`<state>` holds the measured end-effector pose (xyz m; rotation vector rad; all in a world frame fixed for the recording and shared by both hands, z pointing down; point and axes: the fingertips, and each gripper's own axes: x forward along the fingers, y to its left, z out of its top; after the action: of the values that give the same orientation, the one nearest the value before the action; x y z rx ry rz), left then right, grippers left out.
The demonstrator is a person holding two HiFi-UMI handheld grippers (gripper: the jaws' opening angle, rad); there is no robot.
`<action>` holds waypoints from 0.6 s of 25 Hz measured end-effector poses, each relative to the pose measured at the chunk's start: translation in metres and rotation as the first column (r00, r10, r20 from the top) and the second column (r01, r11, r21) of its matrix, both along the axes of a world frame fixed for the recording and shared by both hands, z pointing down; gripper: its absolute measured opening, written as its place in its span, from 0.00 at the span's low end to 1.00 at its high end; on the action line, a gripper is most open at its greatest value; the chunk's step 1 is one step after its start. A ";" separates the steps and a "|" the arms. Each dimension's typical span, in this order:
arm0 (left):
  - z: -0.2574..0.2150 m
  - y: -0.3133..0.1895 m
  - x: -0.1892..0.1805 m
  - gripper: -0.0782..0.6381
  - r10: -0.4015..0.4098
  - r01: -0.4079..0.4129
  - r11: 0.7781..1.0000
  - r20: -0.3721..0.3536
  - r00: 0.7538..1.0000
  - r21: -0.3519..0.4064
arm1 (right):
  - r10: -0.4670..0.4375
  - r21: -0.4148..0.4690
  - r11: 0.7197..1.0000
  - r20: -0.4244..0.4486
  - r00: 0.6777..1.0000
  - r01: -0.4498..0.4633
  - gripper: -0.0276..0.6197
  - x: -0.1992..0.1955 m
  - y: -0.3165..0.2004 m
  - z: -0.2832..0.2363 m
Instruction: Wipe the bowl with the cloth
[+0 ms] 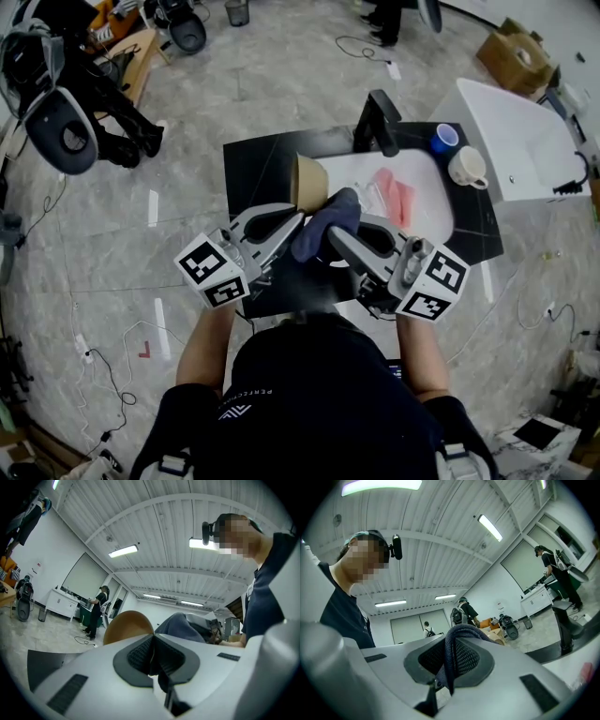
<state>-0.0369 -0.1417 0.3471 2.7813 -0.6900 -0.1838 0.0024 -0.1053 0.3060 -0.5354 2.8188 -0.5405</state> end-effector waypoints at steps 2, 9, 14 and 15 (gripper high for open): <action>0.006 0.000 -0.001 0.13 -0.009 0.009 1.000 0.016 1.000 -0.007 | 0.002 0.009 1.000 0.012 1.000 -0.002 0.12 0.001 0.000 -0.005; 0.012 0.013 0.003 0.13 0.009 -0.009 1.000 0.057 0.998 -0.002 | 0.026 0.019 0.999 0.063 0.998 -0.027 0.12 0.004 -0.002 -0.017; 0.014 0.031 0.010 0.13 0.106 -0.107 0.994 0.070 0.992 0.005 | 0.071 0.078 0.994 -0.006 0.997 -0.070 0.12 0.002 -0.008 -0.014; 0.013 0.035 0.011 0.13 0.125 -0.126 0.992 0.064 0.990 0.011 | 0.079 0.083 0.994 -0.016 0.997 -0.078 0.12 0.002 -0.010 -0.012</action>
<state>-0.0257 -0.1065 0.3597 2.8443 -0.5269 -0.0769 0.0041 -0.1151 0.2939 -0.6355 2.8101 -0.4048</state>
